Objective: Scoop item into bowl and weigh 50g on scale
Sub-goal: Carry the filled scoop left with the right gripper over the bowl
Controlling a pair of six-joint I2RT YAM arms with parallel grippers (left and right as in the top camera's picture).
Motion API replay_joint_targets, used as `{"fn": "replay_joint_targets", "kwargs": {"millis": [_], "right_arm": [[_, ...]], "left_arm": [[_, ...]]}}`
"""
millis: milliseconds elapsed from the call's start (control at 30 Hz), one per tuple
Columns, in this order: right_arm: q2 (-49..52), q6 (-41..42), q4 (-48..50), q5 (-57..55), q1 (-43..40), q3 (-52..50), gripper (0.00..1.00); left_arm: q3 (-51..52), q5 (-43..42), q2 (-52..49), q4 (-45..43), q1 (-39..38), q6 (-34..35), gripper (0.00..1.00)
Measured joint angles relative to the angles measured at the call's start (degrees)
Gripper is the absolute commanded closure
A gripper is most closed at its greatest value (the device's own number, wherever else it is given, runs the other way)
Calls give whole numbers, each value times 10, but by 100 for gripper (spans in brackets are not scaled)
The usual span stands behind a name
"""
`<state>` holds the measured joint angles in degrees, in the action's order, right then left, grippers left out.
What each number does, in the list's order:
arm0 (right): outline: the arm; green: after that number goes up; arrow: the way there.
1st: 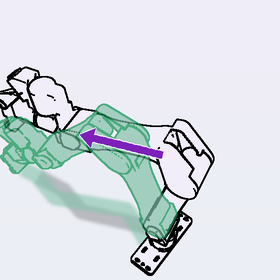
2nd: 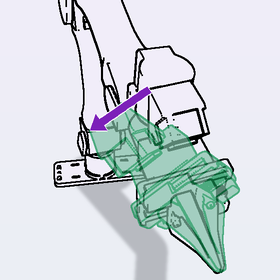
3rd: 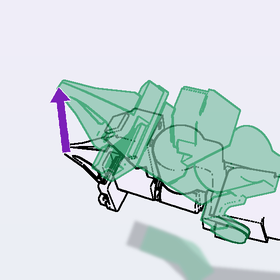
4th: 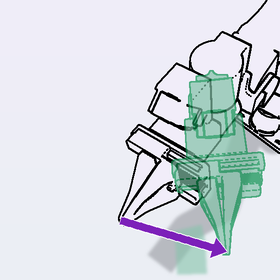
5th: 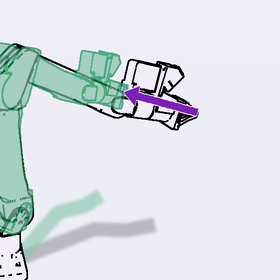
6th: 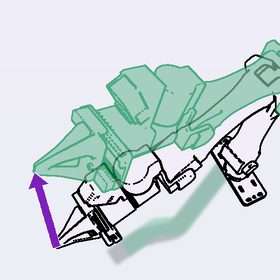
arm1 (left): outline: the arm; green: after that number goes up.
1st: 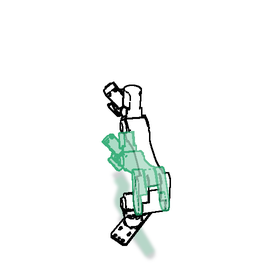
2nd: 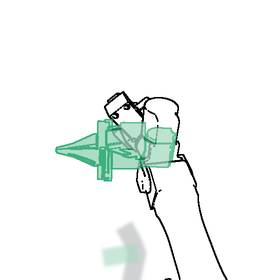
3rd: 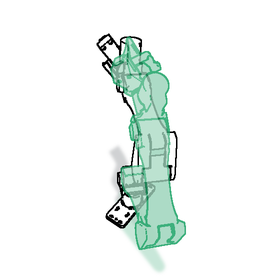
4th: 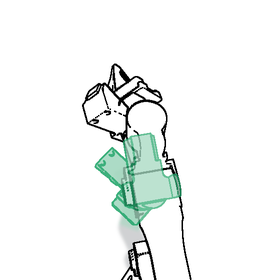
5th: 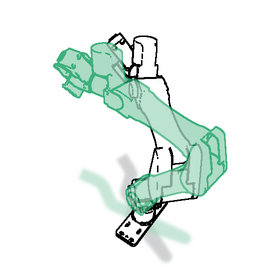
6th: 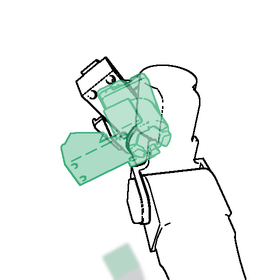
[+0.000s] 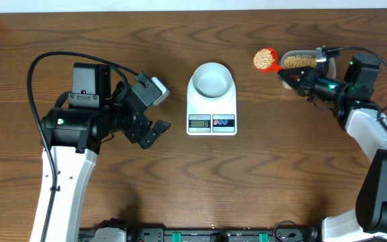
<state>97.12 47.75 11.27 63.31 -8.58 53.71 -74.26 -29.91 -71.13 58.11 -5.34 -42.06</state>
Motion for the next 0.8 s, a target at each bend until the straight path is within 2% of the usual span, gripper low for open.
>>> {"fn": "replay_joint_targets", "kwargs": {"millis": [433,800], "right_arm": [[0,27,44,1,60,0,99],[0,18,45,-23,108,0,99]], "left_arm": [[0,0,0,0,0,0,2],[0,0,0,0,0,0,2]]}}
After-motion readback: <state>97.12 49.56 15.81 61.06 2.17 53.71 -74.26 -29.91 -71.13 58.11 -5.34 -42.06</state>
